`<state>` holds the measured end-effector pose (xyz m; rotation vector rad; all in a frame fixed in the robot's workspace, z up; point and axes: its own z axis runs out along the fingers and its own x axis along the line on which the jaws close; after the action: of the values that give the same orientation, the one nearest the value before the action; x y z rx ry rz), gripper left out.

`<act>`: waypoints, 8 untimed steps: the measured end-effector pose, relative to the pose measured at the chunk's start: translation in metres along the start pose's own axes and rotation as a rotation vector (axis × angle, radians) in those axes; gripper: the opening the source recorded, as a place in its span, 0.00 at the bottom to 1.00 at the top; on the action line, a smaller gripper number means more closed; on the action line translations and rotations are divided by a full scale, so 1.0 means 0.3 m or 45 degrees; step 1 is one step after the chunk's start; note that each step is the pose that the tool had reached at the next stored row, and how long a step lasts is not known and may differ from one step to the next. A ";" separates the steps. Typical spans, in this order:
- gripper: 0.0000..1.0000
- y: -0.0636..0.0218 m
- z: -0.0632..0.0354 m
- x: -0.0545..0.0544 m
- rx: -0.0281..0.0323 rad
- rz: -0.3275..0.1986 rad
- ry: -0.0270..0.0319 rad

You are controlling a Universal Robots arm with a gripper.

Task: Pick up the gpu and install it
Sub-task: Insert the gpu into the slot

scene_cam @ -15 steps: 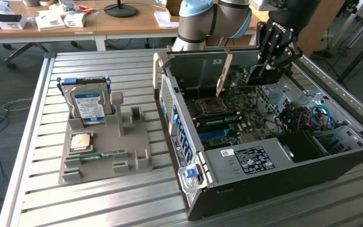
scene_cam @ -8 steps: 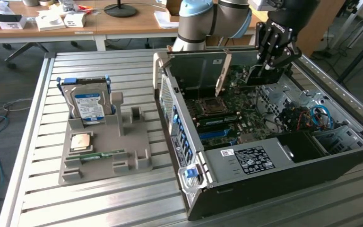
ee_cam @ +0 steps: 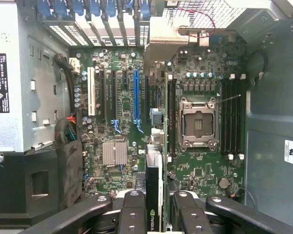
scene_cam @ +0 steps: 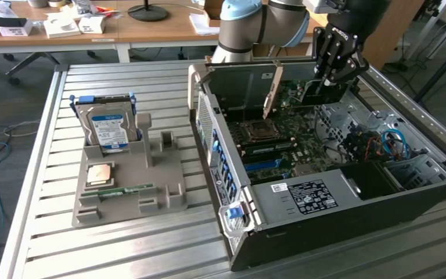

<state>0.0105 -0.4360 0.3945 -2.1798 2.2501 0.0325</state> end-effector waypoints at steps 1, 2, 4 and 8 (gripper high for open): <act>0.26 0.000 0.000 0.000 -0.0001 0.000 0.0000; 0.26 0.000 0.000 0.000 0.0000 0.000 0.0000; 0.26 0.000 0.000 0.000 0.0000 0.000 0.0000; 0.26 0.001 0.000 0.000 0.0001 0.000 0.0000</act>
<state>0.0103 -0.4360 0.3945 -2.1798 2.2501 0.0325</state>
